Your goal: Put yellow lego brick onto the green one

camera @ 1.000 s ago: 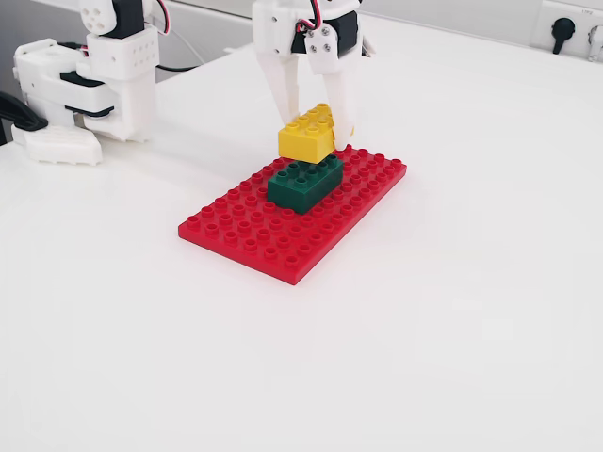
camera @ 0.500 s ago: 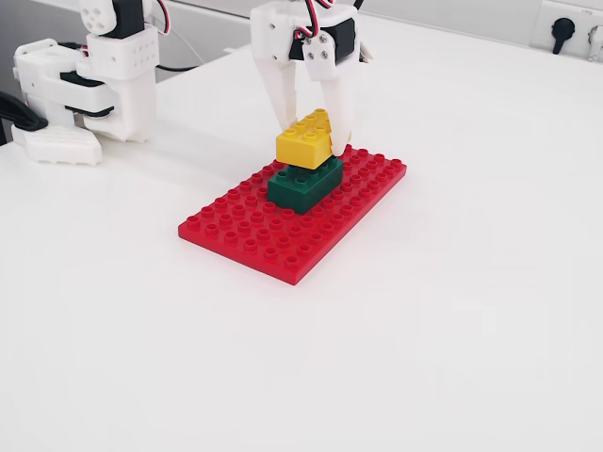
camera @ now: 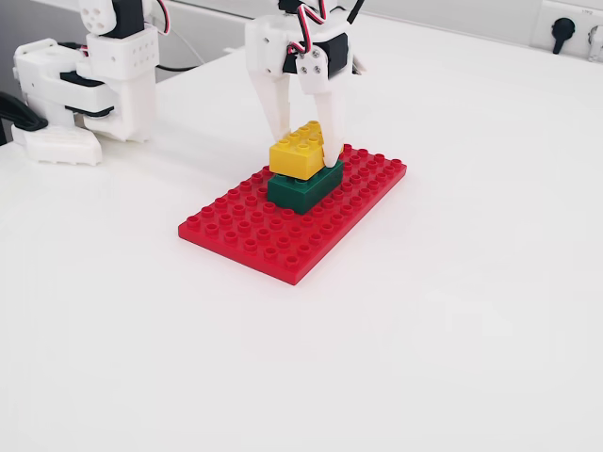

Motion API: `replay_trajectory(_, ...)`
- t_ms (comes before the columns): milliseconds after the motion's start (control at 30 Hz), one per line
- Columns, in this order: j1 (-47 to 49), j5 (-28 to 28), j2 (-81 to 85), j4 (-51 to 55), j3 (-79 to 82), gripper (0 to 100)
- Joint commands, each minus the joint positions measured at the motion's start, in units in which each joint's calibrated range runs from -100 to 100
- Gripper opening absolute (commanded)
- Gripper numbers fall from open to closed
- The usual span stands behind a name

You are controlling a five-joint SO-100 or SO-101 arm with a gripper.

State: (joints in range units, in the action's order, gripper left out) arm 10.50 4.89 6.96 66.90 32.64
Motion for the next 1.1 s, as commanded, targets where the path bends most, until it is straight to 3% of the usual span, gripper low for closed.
replay_trajectory(0,-1.2,-0.2,0.3,-0.2,-0.2,12)
replay_trajectory(967,-1.2,-0.2,1.0,-1.9,2.7,12)
replay_trajectory(1067,-1.1,-0.2,1.0,-1.8,2.8,17)
